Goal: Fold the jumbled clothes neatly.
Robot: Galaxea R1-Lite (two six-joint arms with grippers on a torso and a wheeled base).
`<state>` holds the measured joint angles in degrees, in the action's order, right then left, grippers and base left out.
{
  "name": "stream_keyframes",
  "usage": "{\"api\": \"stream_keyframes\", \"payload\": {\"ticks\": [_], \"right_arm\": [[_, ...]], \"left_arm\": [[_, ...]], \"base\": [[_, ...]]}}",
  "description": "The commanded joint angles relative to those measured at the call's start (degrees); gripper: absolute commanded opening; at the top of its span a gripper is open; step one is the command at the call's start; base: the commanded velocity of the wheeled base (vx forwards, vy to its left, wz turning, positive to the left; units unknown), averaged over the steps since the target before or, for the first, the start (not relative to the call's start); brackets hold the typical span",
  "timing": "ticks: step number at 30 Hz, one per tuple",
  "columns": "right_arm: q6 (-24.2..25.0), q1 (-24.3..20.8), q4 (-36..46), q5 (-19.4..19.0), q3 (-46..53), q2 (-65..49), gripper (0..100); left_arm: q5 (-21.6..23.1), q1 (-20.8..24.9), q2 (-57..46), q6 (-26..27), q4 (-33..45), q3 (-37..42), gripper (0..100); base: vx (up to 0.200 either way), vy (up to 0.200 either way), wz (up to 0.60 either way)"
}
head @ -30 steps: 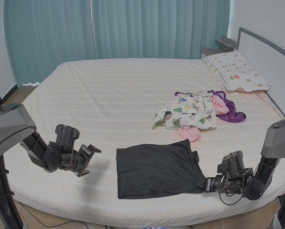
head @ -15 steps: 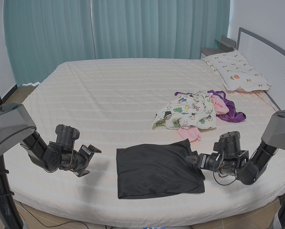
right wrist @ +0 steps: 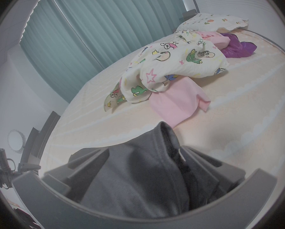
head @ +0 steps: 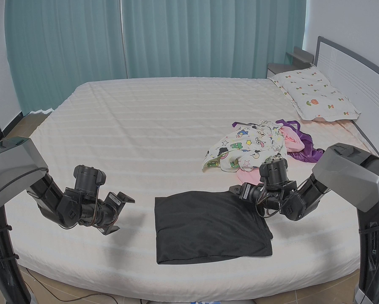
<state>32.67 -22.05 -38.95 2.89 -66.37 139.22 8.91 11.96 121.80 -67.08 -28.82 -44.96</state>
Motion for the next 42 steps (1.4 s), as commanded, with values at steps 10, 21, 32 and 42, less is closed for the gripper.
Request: {"api": "stream_keyframes", "payload": {"ticks": [10,21,32,42], "right_arm": [[2.9,1.0,0.7,1.6,-4.5,3.4,0],[4.0,3.4,0.7,1.5,-3.6,3.2,0],[4.1,3.9,0.5,1.4,-3.2,3.0,100],[5.9,5.7,0.2,0.6,3.1,-1.8,100]], "left_arm": [[0.0,0.0,0.0,0.0,0.0,0.0,100],[0.0,0.1,0.0,-0.1,0.0,0.0,100],[0.0,0.1,0.0,0.0,0.0,0.0,100],[0.0,0.1,0.0,0.1,-0.1,0.0,100]], "base": [[0.000,0.000,0.00],[0.000,0.000,0.00],[0.000,0.000,0.00],[0.000,0.000,0.00]]}}
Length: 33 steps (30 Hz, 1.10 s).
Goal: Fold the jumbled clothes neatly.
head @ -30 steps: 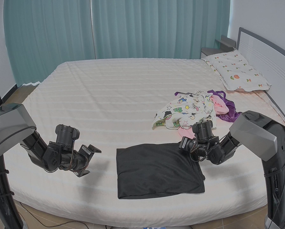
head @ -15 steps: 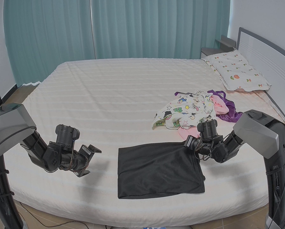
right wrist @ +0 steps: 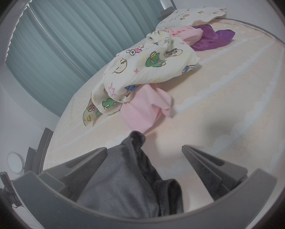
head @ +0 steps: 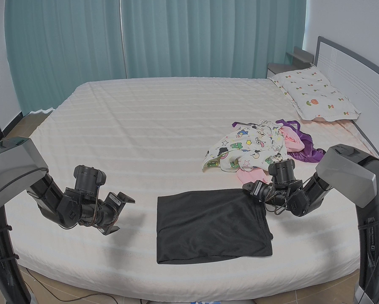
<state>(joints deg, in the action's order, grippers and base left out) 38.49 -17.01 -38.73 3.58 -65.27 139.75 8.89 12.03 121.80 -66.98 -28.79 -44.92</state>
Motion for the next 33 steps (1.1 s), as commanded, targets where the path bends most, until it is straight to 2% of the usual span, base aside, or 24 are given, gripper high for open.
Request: {"api": "stream_keyframes", "payload": {"ticks": [1,10,15,19,33], "right_arm": [[0.1,0.7,0.0,-0.1,2.0,-2.3,100],[-0.6,0.5,-0.2,-1.6,12.4,-8.5,100],[-0.9,0.4,-1.7,-2.8,16.8,-10.6,100],[-2.5,0.5,-2.7,-2.8,18.7,-10.6,100],[-2.5,-0.4,-2.9,-3.8,19.5,-9.7,100]], "left_arm": [[0.0,0.0,0.0,0.0,-0.1,0.0,100],[0.1,0.0,0.0,-0.1,0.0,-0.1,100],[-0.3,0.1,0.1,-0.1,0.0,-0.3,100],[-0.3,0.1,0.1,-0.1,0.0,-0.2,100],[-0.3,0.1,0.1,-0.1,-0.1,-0.1,100]], "base": [[0.000,0.000,0.00],[0.000,0.000,0.00],[-0.200,0.000,0.00],[-0.200,0.000,0.00],[0.000,0.000,0.00]]}}
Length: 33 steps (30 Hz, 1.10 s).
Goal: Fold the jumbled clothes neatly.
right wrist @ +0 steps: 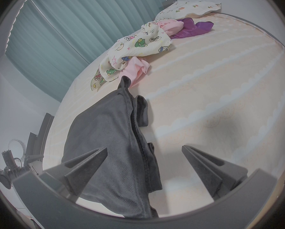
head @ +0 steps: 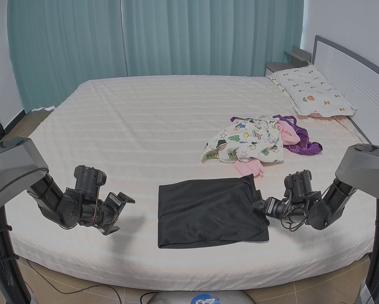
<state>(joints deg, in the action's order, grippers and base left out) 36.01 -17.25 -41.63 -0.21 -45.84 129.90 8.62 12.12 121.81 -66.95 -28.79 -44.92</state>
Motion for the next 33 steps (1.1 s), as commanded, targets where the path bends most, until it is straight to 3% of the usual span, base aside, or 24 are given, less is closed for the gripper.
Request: {"api": "stream_keyframes", "payload": {"ticks": [1,21,33], "right_arm": [[0.0,-0.2,0.0,-0.1,0.0,0.4,100],[-0.2,-0.9,-3.3,-1.8,-0.8,3.3,100],[-0.8,-3.3,-5.6,-3.5,-7.2,8.8,100]], "left_arm": [[0.1,0.0,0.1,-0.1,0.0,-0.1,100],[0.0,0.0,0.1,0.2,-0.1,0.0,100],[0.0,0.1,0.1,0.2,-0.1,0.1,100]], "base": [[0.000,0.000,0.00],[0.000,0.000,0.00],[0.000,0.000,0.00]]}}
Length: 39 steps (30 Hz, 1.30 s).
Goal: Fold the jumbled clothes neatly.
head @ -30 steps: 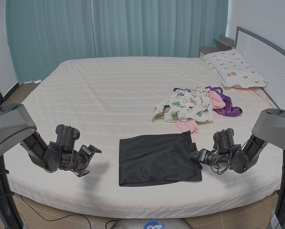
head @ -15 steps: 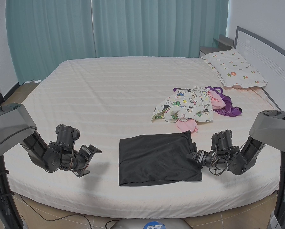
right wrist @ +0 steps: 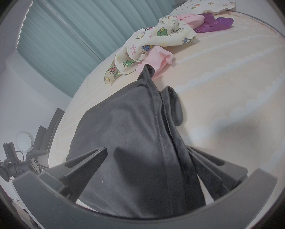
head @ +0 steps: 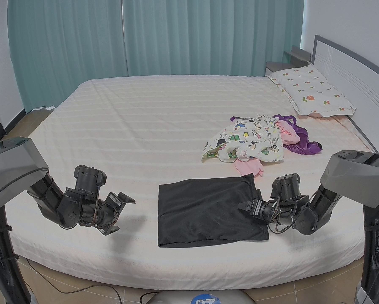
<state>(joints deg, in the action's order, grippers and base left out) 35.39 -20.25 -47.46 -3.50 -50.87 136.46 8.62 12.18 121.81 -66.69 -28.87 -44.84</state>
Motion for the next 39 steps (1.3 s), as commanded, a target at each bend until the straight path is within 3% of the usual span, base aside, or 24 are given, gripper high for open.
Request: {"api": "stream_keyframes", "payload": {"ticks": [1,23,24,39], "right_arm": [[-0.1,-0.3,0.3,-0.2,-3.3,2.6,100],[-0.1,-4.5,10.7,-1.1,-13.4,4.3,100],[-0.1,-4.8,11.0,-1.1,-13.6,4.3,0],[0.8,-4.0,11.2,-1.1,-9.6,0.2,0]], "left_arm": [[0.0,0.0,0.1,0.0,0.0,0.0,100],[0.0,0.0,0.1,0.0,0.0,-0.1,100],[0.0,0.0,0.1,0.0,0.0,-0.1,100],[0.1,0.0,0.0,-0.5,0.0,-0.1,100]], "base": [[0.000,0.000,0.00],[0.000,0.000,0.00],[0.000,0.000,0.00],[0.000,0.000,0.00]]}}
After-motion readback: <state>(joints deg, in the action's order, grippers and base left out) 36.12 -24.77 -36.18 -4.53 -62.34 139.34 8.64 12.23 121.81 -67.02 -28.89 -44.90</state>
